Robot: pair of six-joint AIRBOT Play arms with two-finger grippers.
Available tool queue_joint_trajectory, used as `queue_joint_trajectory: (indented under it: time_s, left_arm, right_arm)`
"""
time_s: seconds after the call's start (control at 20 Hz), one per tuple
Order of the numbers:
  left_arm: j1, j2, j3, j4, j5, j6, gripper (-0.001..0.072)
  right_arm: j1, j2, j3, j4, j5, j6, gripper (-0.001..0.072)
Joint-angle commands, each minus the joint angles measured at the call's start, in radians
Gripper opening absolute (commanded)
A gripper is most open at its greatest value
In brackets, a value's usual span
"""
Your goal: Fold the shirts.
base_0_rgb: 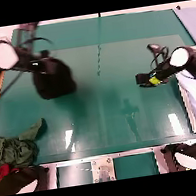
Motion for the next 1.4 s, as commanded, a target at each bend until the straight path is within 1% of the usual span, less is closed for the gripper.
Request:
queue_joint_trajectory:
  time_s: [0.0, 0.05, 0.1, 0.15, 0.2, 0.3, 0.35, 0.4, 0.45, 0.55, 0.65, 0.8, 0.9, 0.95, 1.0, 1.1, 1.2, 1.3, 1.35]
  left_arm:
    - [-0.159, -0.072, -0.023, -0.156, 0.146, -0.006, 0.0096]
    - [-0.182, -0.111, -0.039, -0.216, 0.195, -0.003, 0.0492]
    - [-0.19, -0.15, -0.038, -0.256, 0.204, -0.003, 0.0715]
    - [-0.189, -0.171, -0.033, -0.258, 0.186, 0.0, 0.0702]
    - [-0.179, -0.175, -0.029, -0.206, 0.15, 0.007, 0.0702]
    - [-0.115, -0.168, 0.011, -0.113, 0.008, 0.008, 0.0701]
    - [-0.07, -0.166, 0.031, -0.099, -0.061, 0.008, 0.0701]
    - [-0.021, -0.161, 0.038, -0.101, -0.115, 0.007, 0.0701]
    - [0.033, -0.163, 0.034, -0.117, -0.159, 0.005, 0.0701]
    - [0.121, -0.165, -0.018, -0.17, -0.166, 0.004, 0.0701]
    - [0.174, -0.165, -0.114, -0.27, -0.089, 0.005, 0.0701]
    - [0.179, -0.193, -0.256, -0.41, 0.14, 0.018, 0.0701]
    - [0.179, -0.248, -0.296, -0.515, 0.24, 0.025, 0.0701]
    - [0.179, -0.277, -0.298, -0.564, 0.258, 0.057, 0.0701]
    - [0.179, -0.299, -0.297, -0.618, 0.287, 0.107, 0.0701]
    - [0.179, -0.31, -0.297, -0.687, 0.378, 0.151, 0.0701]
    - [0.179, -0.309, -0.279, -0.698, 0.456, 0.154, 0.07]
    - [0.179, -0.311, -0.271, -0.722, 0.462, 0.155, 0.0699]
    - [0.179, -0.316, -0.271, -0.734, 0.438, 0.155, 0.0696]
  right_arm:
    - [-0.095, 0.064, 0.031, 0.0, 0.014, 0.004, 0.0021]
    - [-0.123, 0.077, 0.031, 0.0, 0.018, 0.004, 0.0034]
    - [-0.146, 0.082, 0.031, 0.0, 0.029, 0.004, 0.0132]
    - [-0.167, 0.082, 0.031, 0.0, 0.047, 0.003, 0.0253]
    - [-0.183, 0.082, 0.031, 0.0, 0.064, -0.001, 0.0294]
    - [-0.193, 0.075, 0.03, 0.006, 0.071, -0.04, 0.0295]
    - [-0.193, 0.068, 0.027, 0.021, 0.071, -0.061, 0.0312]
    - [-0.193, 0.053, 0.023, 0.045, 0.069, -0.089, 0.0384]
    - [-0.193, 0.031, 0.02, 0.079, 0.064, -0.114, 0.0432]
    - [-0.193, -0.038, 0.016, 0.182, 0.011, -0.171, 0.0431]
    - [-0.193, -0.121, 0.016, 0.291, -0.063, -0.236, 0.0428]
    - [-0.192, -0.269, 0.025, 0.431, -0.138, -0.318, 0.0418]
    - [-0.188, -0.366, 0.029, 0.536, -0.161, -0.381, 0.0417]
    - [-0.183, -0.409, 0.032, 0.577, -0.171, -0.415, 0.0397]
    - [-0.173, -0.449, 0.034, 0.611, -0.185, -0.443, 0.0368]
    - [-0.145, -0.514, 0.043, 0.657, -0.213, -0.48, 0.0357]
    - [-0.109, -0.57, 0.064, 0.686, -0.227, -0.498, 0.0353]
    - [-0.069, -0.616, 0.097, 0.697, -0.228, -0.517, 0.0352]
    - [-0.052, -0.634, 0.112, 0.705, -0.228, -0.52, 0.0352]
